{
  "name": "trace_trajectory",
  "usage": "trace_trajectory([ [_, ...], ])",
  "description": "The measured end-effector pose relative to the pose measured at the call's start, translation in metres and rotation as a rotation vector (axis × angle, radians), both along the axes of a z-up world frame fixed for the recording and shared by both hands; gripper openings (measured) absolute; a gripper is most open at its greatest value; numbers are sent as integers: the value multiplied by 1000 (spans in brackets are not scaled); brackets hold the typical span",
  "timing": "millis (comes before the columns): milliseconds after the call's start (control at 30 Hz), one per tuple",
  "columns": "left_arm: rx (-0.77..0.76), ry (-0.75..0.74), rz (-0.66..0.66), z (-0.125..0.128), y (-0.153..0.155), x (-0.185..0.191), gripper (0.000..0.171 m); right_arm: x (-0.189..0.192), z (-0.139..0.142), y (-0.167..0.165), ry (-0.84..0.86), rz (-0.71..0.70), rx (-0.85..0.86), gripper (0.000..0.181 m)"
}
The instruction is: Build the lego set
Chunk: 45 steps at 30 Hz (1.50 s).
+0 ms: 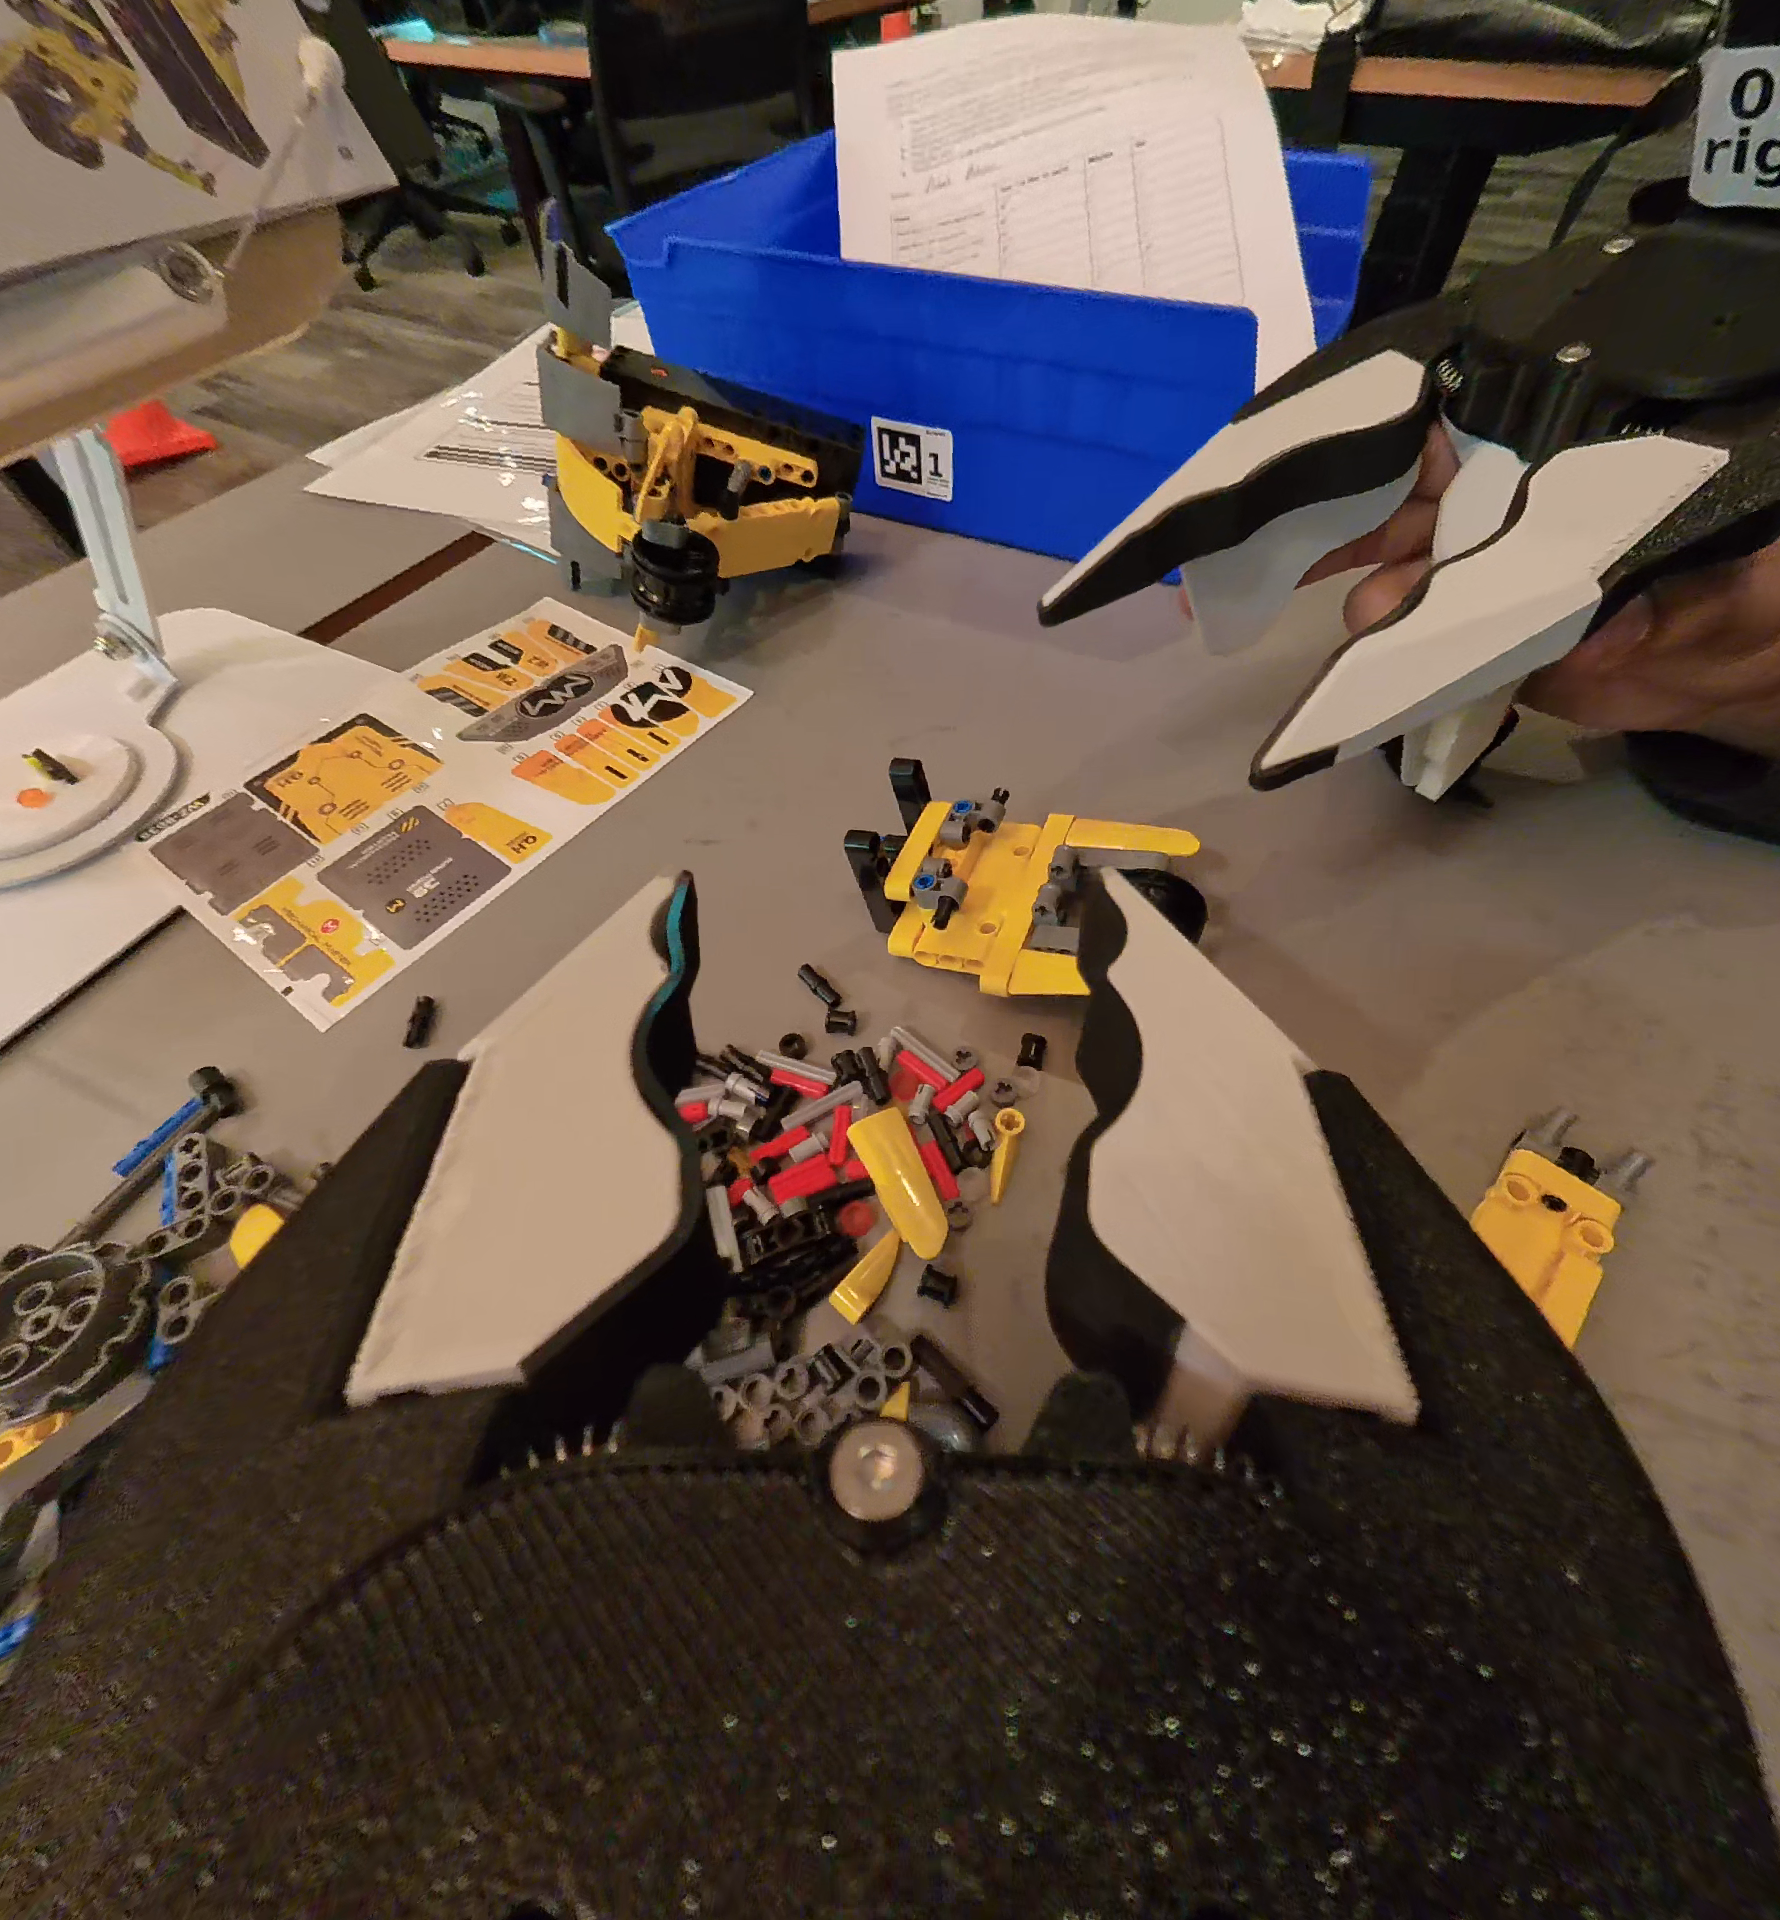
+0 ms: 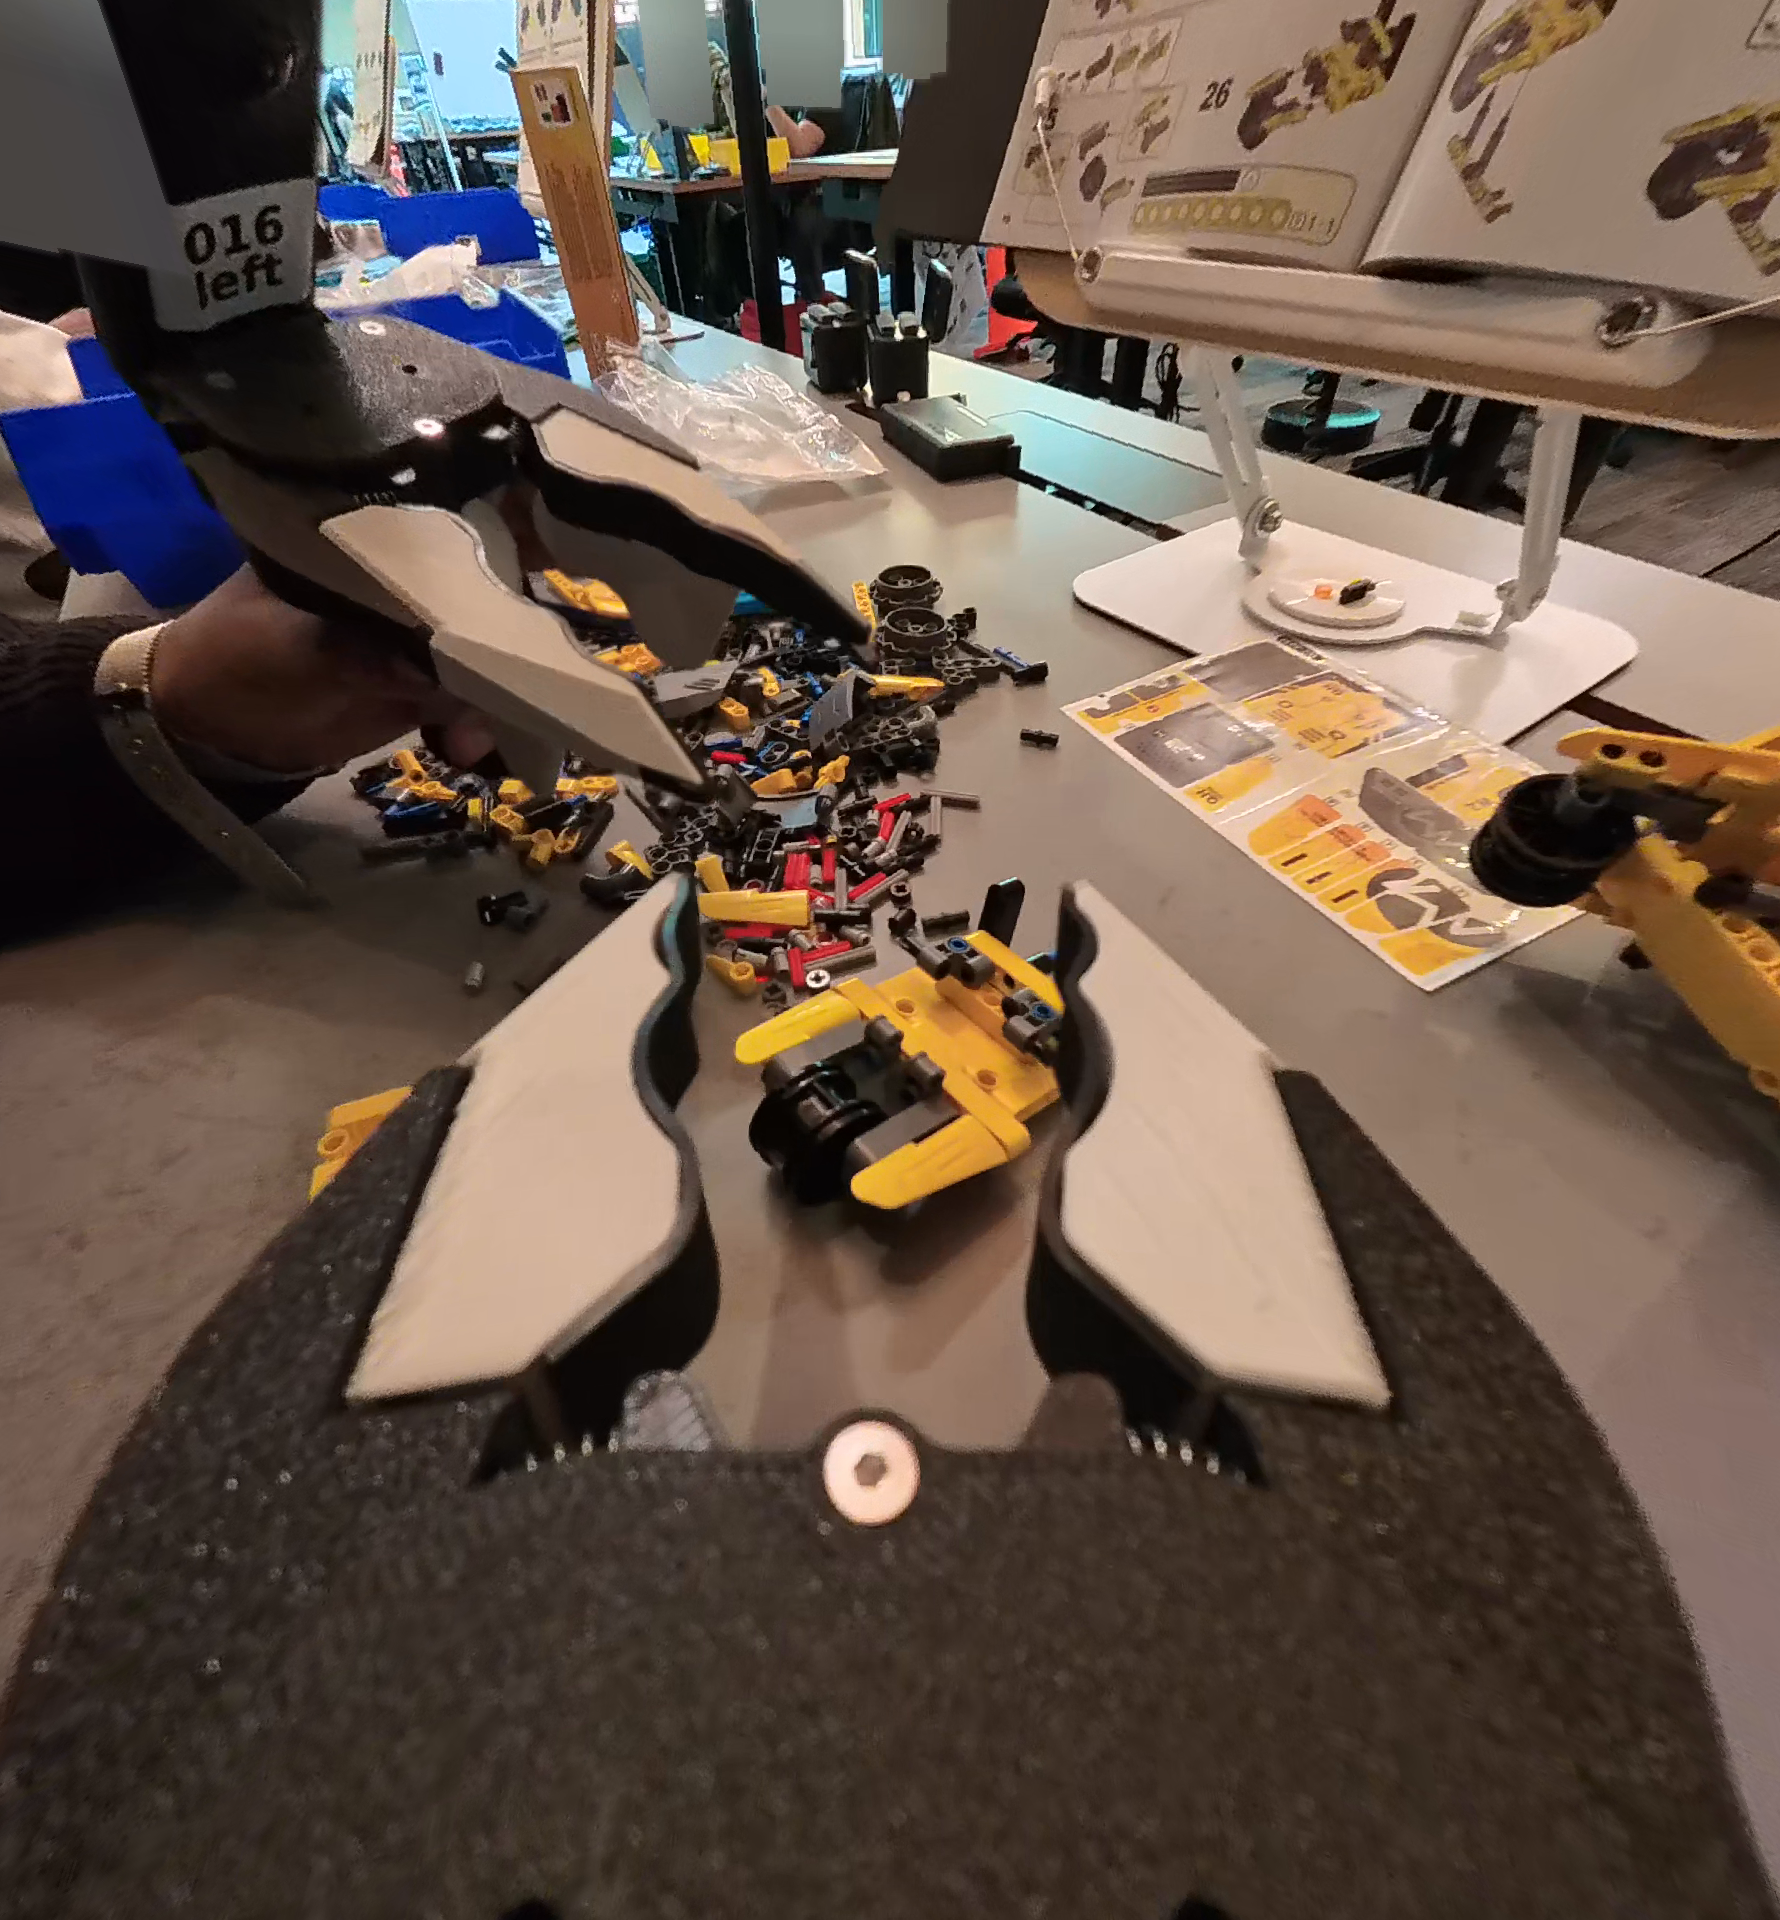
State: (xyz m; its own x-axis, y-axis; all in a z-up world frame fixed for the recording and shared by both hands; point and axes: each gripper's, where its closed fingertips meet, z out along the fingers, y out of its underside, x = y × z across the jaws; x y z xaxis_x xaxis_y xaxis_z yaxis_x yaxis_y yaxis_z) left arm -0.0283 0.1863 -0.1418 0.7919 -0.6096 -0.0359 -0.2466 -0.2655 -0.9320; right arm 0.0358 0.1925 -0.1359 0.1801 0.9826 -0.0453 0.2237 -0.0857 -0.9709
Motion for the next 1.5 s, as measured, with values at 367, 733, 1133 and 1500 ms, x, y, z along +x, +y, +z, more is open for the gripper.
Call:
trace_trajectory([
  [367, -10, -111, 53, 21, -2, -31, 40, 4, 1, 7, 6, -27, -3, 68],
  [733, 110, -10, 374, 51, -16, -155, 8, 12, 10, 15, 29, -68, 29, 67],
  [1133, -107, -79, 428, 0, -40, -200, 19, 27, -14, 52, -84, -208, 66, 66],
  [1500, -344, -15, 450, -47, -43, -201, 5, 28, -17, 57, -91, -217, 41, 66],
])
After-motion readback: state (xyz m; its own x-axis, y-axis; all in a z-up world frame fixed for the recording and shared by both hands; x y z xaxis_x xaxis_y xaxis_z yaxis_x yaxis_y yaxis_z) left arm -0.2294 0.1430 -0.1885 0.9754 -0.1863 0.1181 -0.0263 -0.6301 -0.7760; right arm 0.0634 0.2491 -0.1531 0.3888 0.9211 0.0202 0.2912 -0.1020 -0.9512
